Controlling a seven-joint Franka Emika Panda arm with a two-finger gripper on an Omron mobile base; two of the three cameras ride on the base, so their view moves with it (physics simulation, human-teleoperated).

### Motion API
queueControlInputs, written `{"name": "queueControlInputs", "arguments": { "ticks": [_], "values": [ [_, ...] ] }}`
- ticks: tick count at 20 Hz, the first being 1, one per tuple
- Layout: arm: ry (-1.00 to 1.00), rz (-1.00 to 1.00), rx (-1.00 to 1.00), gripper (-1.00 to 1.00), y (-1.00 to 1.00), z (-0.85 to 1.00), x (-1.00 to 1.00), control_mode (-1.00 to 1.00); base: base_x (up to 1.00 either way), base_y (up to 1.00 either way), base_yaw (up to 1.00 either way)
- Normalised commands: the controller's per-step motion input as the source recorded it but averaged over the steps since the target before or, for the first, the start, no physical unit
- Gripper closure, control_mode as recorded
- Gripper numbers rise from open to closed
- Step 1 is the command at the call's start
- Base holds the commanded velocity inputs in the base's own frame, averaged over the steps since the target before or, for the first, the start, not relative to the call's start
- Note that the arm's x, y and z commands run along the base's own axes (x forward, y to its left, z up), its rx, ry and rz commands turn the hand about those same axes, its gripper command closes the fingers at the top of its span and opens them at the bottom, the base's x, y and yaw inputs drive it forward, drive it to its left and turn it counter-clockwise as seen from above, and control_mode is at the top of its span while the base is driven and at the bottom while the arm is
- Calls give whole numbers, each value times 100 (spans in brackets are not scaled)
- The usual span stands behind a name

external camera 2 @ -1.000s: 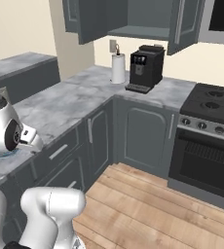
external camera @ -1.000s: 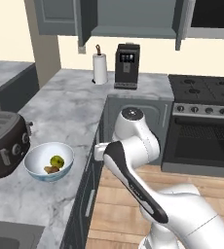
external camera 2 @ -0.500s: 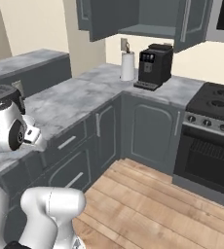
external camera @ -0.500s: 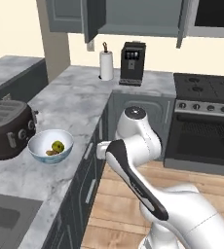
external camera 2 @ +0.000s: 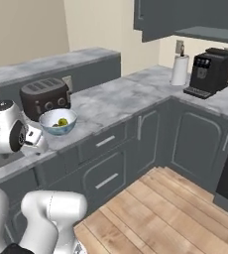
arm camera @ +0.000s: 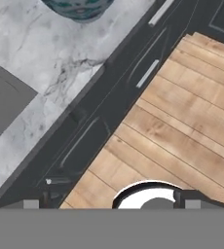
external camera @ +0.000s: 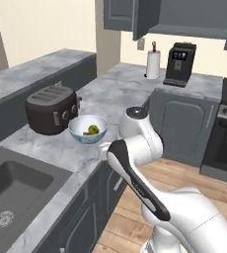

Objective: Pick the pears from the cabinet and place them in one bowl. Pick the apple from the sink and place it in the other bowl.

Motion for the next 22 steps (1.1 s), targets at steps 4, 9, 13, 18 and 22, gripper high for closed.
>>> {"name": "queueControlInputs", "arguments": {
  "ticks": [4,9,13,18,22],
  "values": [
    [0,0,0,-100,0,0,0,100,-51,3,20],
    [0,0,0,-100,0,0,0,100,-40,21,21],
    [0,0,0,-100,0,0,0,100,-25,21,46],
    [0,0,0,-100,0,0,0,100,-23,21,51],
    [0,0,0,-100,0,0,0,100,-25,27,44]
  ]
}}
